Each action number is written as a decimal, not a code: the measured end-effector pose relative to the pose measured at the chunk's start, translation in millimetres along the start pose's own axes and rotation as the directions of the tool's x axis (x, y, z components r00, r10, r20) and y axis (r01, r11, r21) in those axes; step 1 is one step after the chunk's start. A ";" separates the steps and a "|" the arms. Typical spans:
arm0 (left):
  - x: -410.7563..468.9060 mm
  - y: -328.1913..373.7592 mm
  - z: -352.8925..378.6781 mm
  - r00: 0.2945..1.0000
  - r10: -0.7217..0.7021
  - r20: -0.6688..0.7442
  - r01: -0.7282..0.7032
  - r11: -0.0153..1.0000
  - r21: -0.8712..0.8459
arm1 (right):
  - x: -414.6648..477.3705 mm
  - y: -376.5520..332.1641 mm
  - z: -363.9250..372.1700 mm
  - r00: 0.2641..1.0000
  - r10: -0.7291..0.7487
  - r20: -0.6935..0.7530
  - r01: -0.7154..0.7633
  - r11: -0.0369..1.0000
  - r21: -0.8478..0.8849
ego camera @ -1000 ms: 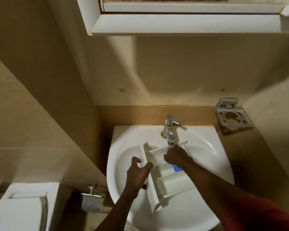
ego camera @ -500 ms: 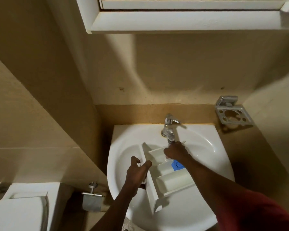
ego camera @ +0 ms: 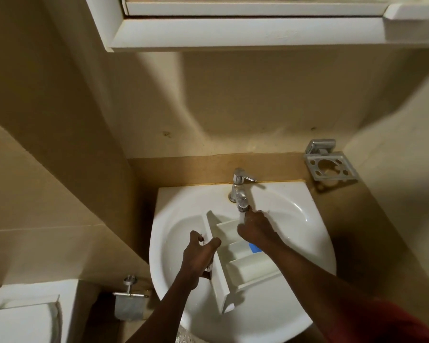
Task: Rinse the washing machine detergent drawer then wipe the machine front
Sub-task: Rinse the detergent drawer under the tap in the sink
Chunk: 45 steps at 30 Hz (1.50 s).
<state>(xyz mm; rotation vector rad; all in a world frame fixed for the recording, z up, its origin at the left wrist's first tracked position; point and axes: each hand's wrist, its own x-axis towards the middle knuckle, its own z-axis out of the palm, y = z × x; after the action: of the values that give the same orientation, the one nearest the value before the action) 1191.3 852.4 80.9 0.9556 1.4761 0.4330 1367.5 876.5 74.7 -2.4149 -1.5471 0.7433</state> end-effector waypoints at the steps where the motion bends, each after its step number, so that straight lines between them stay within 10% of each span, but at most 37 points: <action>1: 0.2 -0.3 0.8 1.000 -0.001 -0.001 0.001 1.000 0.004 | -4.3 -5.9 3.0 1.000 -0.005 0.031 0.006 0.999 -0.035; 11: 5.9 -3.9 0.0 0.993 0.017 0.114 -0.014 0.999 -0.033 | -39.0 -29.2 9.0 0.892 -0.380 0.245 0.410 0.908 -0.081; 19: 8.3 -4.6 4.6 0.989 0.021 0.149 -0.016 0.999 -0.039 | -3.2 5.2 -24.9 0.996 0.039 0.085 -0.015 0.965 -0.261; 28: 7.9 -9.1 5.3 0.993 0.091 -0.070 -0.095 0.994 -0.057 | -12.5 -22.3 -5.6 0.853 -0.260 0.453 0.331 0.940 -0.083; 32: 1.4 -11.2 6.6 0.977 0.157 -0.143 -0.166 0.985 -0.049 | 8.3 -4.2 -27.1 0.836 -0.111 0.538 0.257 0.945 -0.204; 38: -2.8 -10.2 7.1 0.958 0.205 -0.202 -0.216 0.976 -0.031 | 14.4 10.3 -17.8 0.997 -0.058 0.058 0.073 0.954 -0.291; 45: -3.9 -7.4 2.3 0.965 0.153 -0.215 -0.167 0.985 -0.050 | -0.5 27.6 -15.6 0.956 -0.197 -0.216 0.198 0.980 -0.015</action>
<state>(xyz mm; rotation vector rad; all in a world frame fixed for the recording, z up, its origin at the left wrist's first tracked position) 1190.9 844.4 77.4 1.0024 1.5690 0.7166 1397.2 865.6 77.0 -2.2075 -1.6597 0.4301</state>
